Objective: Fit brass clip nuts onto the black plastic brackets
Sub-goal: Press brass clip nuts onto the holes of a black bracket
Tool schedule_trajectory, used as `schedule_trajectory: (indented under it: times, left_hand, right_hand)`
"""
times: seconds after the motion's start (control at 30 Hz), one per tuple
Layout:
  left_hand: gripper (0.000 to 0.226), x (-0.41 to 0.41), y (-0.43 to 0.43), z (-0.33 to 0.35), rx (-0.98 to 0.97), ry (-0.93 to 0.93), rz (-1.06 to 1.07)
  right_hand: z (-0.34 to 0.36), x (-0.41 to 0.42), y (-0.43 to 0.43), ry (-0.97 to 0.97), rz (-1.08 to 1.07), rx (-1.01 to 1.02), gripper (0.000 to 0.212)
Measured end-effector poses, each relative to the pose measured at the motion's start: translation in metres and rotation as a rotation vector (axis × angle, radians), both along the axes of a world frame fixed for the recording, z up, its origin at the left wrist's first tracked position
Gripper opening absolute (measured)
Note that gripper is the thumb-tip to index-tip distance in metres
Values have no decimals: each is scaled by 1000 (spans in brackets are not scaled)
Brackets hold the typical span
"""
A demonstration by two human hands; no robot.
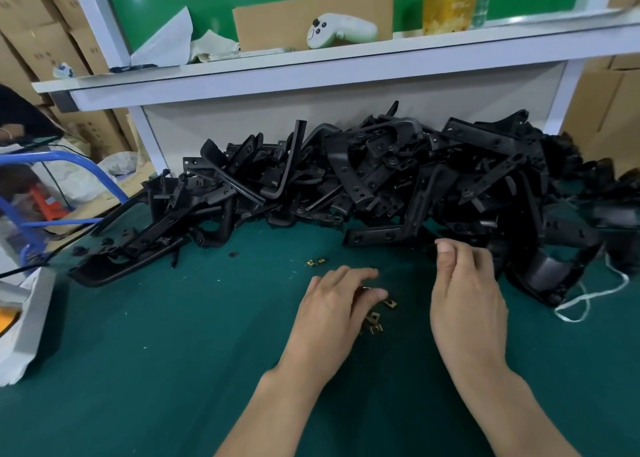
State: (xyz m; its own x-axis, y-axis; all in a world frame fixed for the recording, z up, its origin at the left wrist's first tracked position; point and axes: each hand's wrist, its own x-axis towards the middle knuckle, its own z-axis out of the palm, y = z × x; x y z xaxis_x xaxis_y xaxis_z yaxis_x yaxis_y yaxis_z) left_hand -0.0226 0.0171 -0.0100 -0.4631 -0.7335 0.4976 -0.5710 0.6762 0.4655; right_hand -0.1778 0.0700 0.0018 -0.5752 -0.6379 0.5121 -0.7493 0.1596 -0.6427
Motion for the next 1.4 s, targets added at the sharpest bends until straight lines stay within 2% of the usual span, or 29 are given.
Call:
schedule_trajectory:
  times: [0.17, 0.3, 0.4, 0.57, 0.67, 0.77, 0.83, 0.93, 1.0, 1.07, 1.13, 1.2, 1.3, 1.4]
  left_hand:
    - [46, -2, 1, 2, -48, 104, 35]
    - [38, -3, 3, 4, 23, 184, 59]
    - [34, -3, 5, 6, 20, 226, 59]
    - [30, -4, 6, 8, 72, 222, 39]
    - [28, -2, 8, 9, 89, 127, -23]
    - [9, -1, 10, 9, 44, 41, -104]
    - [28, 0, 9, 8, 21, 12, -95]
    - [36, -1, 6, 6, 66, 111, 18]
    - [40, -2, 7, 9, -51, 147, 47]
    - [32, 0, 7, 9, -148, 145, 45]
    - [23, 4, 3, 7, -175, 204, 32]
    - [27, 5, 2, 6, -207, 252, 60]
    - [27, 3, 2, 7, -286, 172, 109]
    - [28, 3, 0, 7, -298, 40, 33]
  right_hand:
    - [8, -6, -4, -312, 29, -200, 36]
    - [10, -1, -2, -411, 40, -326, 37]
    - [11, 10, 1, -358, 84, -363, 33]
    - [10, 23, 5, -133, 220, -350, 35]
    - [11, 28, 7, -44, 357, -306, 38]
    - [11, 33, 8, 94, 493, -271, 40]
    - [12, 34, 9, 183, 536, -286, 42]
    - [13, 33, 10, 214, 580, -337, 42]
    - [14, 34, 11, 155, 642, -385, 38]
    - [15, 35, 13, 42, 679, -435, 37]
    - [16, 35, 11, -94, 646, -445, 36]
    - [16, 32, 7, -261, 534, -392, 28]
    - [8, 22, -3, -578, 467, -267, 16]
    - [3, 19, -11, -800, 466, -228, 2]
